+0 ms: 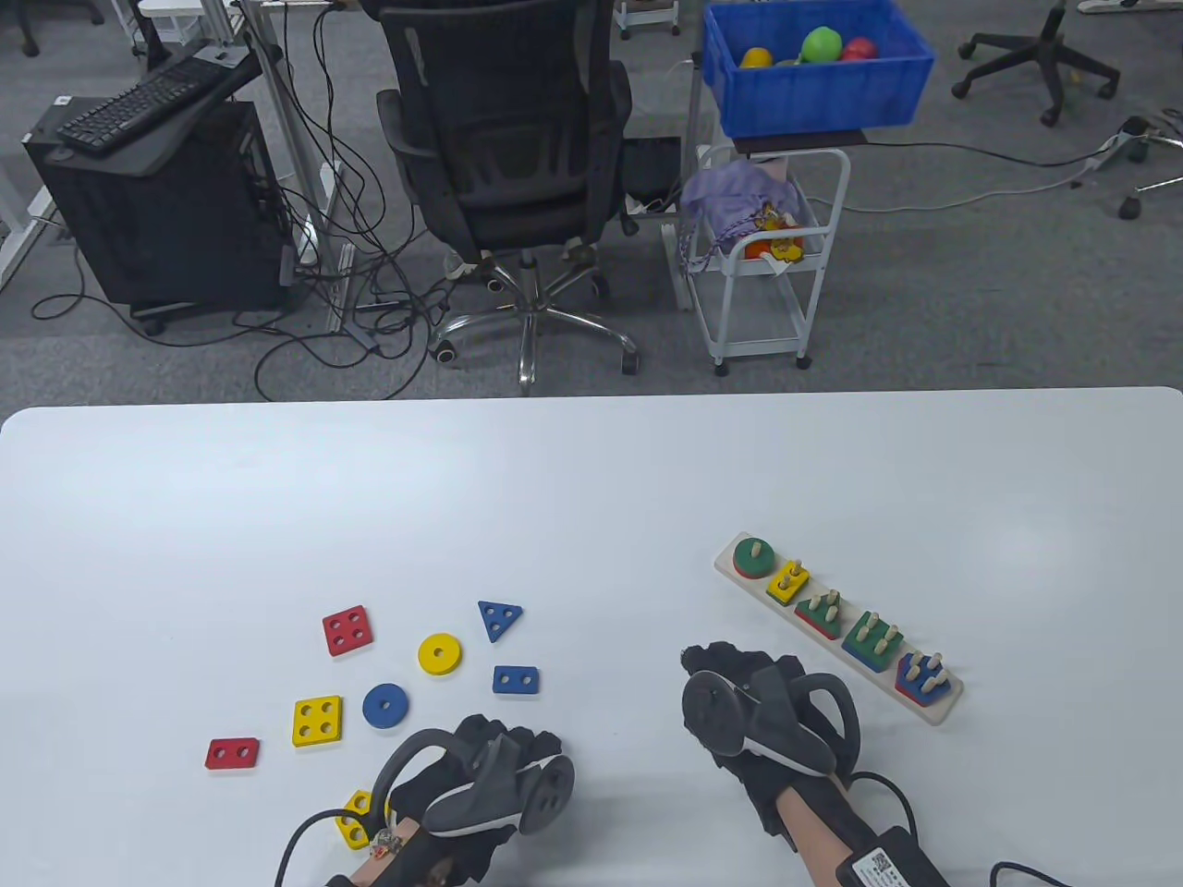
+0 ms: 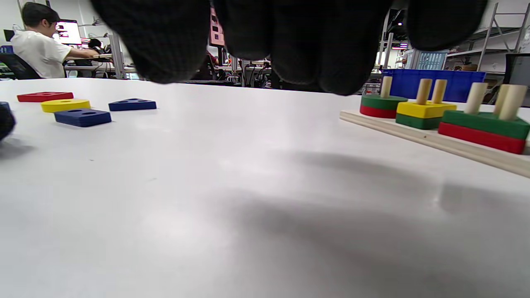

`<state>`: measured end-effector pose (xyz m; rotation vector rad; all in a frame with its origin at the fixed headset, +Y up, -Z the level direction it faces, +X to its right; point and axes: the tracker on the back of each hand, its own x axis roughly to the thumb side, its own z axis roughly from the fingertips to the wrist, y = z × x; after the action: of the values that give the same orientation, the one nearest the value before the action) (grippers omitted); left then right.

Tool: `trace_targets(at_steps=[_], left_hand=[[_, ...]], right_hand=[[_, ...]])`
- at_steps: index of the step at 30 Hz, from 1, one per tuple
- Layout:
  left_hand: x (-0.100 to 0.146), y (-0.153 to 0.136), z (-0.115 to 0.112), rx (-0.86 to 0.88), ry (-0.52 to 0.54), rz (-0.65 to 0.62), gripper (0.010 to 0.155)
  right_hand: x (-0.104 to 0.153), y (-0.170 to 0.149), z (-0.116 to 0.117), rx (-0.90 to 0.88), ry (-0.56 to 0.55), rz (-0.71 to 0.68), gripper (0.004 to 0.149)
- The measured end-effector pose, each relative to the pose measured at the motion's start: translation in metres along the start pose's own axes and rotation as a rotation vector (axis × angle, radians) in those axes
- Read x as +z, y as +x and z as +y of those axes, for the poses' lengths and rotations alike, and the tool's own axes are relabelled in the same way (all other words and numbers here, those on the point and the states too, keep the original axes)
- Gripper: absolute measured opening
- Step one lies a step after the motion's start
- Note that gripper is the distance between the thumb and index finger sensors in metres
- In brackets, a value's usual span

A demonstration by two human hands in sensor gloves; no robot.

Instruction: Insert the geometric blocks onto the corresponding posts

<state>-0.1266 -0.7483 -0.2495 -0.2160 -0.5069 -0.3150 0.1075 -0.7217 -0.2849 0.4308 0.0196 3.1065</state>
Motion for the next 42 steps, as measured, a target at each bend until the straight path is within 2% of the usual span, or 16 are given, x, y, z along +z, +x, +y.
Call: trace_targets(at_steps=[2,4,7,9,12,15,17,21,24,28,30,34,40,42], left_hand=[[0.001,-0.002,0.006,0.027,0.034,0.011,0.075],[0.001,-0.011,0.020,0.194,0.091,0.009,0.076],[-0.001,-0.029,0.041,0.585,0.185,-0.005,0.076],[-0.004,-0.038,0.046,0.853,0.216,-0.017,0.076],[-0.014,-0.038,0.040,1.340,0.120,-0.140,0.076],[-0.022,-0.033,0.033,1.635,0.026,-0.212,0.076],[-0.026,-0.028,0.030,1.704,-0.024,-0.234,0.077],[-0.032,-0.024,0.026,1.717,-0.060,-0.270,0.077],[-0.030,-0.025,0.026,1.666,-0.029,-0.248,0.077],[-0.020,-0.040,0.032,1.312,0.114,-0.141,0.076],[-0.011,-0.052,0.033,1.045,0.190,-0.030,0.072],[0.005,-0.076,0.025,0.637,0.235,0.129,0.071],[0.027,-0.113,0.000,0.335,0.230,0.301,0.069],[0.031,-0.120,-0.007,0.298,0.213,0.332,0.070]], right_hand=[[0.002,0.003,-0.002,-0.004,-0.010,-0.023,0.064],[0.005,0.009,-0.005,-0.045,-0.038,-0.073,0.066],[0.011,0.021,-0.015,-0.159,-0.146,-0.140,0.074],[0.017,0.029,-0.023,-0.252,-0.235,-0.207,0.080],[0.024,0.038,-0.029,-0.354,-0.336,-0.255,0.085],[0.030,0.041,-0.034,-0.391,-0.466,-0.295,0.086],[0.032,0.043,-0.035,-0.394,-0.502,-0.291,0.083],[0.034,0.042,-0.035,-0.382,-0.557,-0.298,0.074],[0.032,0.040,-0.034,-0.379,-0.544,-0.294,0.073],[0.026,0.020,-0.037,-0.339,-0.522,-0.233,0.072],[0.021,-0.001,-0.038,-0.300,-0.464,-0.177,0.072],[0.017,-0.045,-0.041,-0.172,-0.383,-0.035,0.070],[0.022,-0.109,-0.040,-0.130,-0.207,0.190,0.067],[0.024,-0.125,-0.037,-0.092,-0.150,0.262,0.066]])
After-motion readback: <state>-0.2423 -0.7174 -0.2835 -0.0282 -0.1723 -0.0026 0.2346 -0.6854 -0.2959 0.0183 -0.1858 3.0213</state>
